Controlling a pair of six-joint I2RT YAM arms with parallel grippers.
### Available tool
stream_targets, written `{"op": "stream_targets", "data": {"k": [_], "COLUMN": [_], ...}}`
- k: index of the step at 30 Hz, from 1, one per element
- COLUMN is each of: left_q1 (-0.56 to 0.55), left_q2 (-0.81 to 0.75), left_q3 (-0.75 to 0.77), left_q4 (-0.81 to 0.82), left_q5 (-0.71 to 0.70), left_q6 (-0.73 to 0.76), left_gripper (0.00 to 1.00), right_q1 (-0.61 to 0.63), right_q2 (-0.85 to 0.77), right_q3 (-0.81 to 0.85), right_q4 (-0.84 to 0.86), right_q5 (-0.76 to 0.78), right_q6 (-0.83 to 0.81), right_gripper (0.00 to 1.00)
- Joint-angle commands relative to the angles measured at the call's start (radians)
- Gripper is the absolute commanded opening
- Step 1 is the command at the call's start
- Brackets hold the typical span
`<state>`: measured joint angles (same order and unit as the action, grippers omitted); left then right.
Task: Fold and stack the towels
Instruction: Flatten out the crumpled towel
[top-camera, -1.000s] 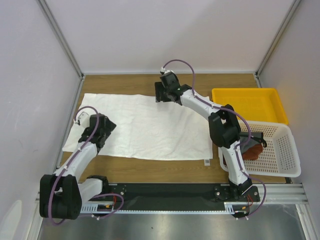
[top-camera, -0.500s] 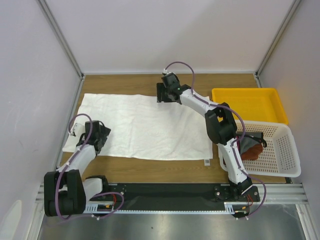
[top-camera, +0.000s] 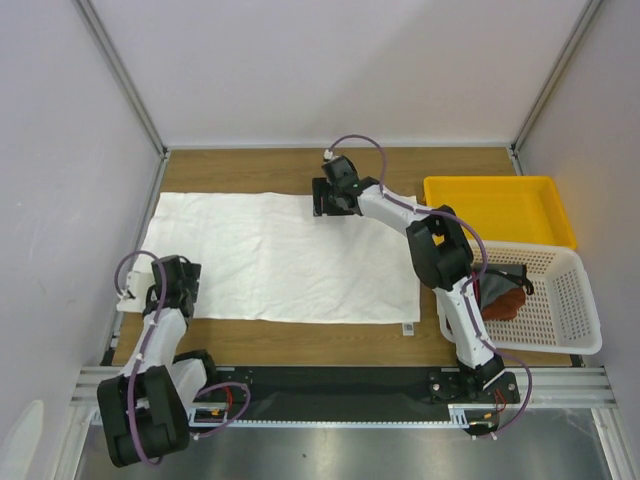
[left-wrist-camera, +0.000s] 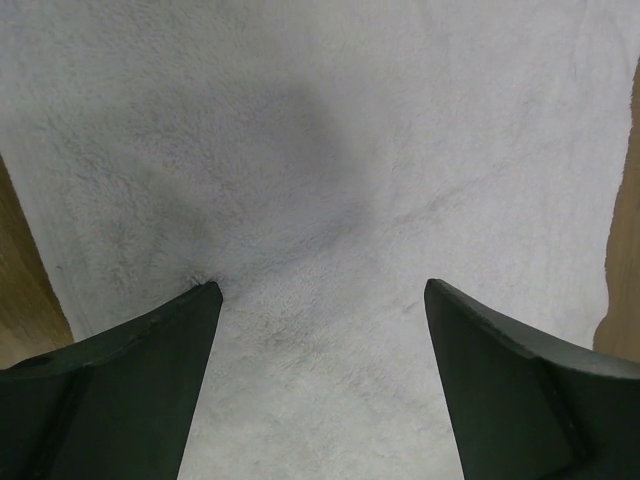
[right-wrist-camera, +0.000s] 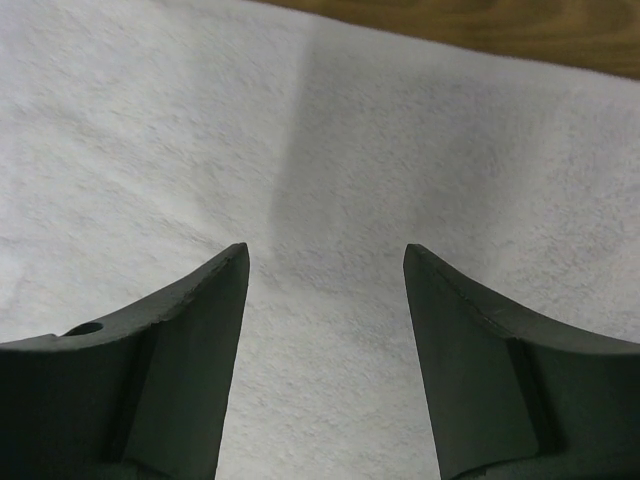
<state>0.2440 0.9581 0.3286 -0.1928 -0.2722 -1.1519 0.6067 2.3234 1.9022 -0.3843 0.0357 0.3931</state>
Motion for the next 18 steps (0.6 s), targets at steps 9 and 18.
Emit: {"op": "stream_targets", "data": {"k": [9,18], "left_q1": [0.113,0.057], "left_q2": [-0.068,-0.168], "left_q3": [-0.094,-0.008], "left_q4": [-0.034,-0.086], "left_q5": [0.079,0.111], "left_q6": [-0.020,0.139], "left_gripper": [0.87,0.85], "right_q1": [-0.038,-0.102], "right_q2": [-0.168,-0.205], "right_q3": [-0.152,-0.169], "right_q4": [0.053,0.012], "right_q5": [0.001,0.039], "right_q6": [0.032,0.020], "right_gripper": [0.68,0.69]}}
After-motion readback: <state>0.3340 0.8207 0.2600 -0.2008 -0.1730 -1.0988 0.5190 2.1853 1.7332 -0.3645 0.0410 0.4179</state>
